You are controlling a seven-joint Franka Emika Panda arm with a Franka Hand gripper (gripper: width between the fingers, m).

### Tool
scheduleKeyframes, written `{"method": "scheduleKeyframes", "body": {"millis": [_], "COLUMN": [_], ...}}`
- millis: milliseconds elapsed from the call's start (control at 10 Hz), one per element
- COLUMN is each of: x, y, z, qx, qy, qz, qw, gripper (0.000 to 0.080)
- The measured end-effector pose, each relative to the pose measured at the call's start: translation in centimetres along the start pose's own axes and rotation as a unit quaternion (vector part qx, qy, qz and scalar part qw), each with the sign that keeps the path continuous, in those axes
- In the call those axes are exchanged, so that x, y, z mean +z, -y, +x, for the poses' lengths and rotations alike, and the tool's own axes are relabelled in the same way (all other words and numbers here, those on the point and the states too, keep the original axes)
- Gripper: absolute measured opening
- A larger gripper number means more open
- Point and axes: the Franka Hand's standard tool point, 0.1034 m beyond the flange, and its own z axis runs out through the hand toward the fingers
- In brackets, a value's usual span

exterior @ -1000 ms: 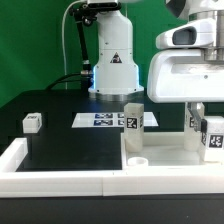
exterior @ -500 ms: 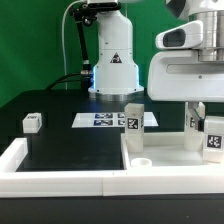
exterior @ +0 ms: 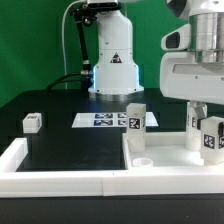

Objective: Assemble square table

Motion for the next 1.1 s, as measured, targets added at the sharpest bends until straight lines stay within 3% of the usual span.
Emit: {"method": "scheduleKeyframes", "body": {"millis": [300, 600, 800, 1000, 1100], "x": [0.02, 0.08, -0.05, -0.15, -0.13], "y": [-0.17, -0.23, -0.11, 0.13, 0.3], "z": [-0.02, -0.07, -0.31, -0.67, -0.59], "qx": [0.122, 0.14, 0.095, -0.026, -0.085], "qy": [0.01, 0.013, 0.014, 0.013, 0.008], "qz": [-0.002, -0.002, 0.0, 0.006, 0.015], "qw": [0.993, 0.99, 0.995, 1.0, 0.996], "gripper": [0.0291, 0.0295, 0.0606, 0.0636, 0.0647]}}
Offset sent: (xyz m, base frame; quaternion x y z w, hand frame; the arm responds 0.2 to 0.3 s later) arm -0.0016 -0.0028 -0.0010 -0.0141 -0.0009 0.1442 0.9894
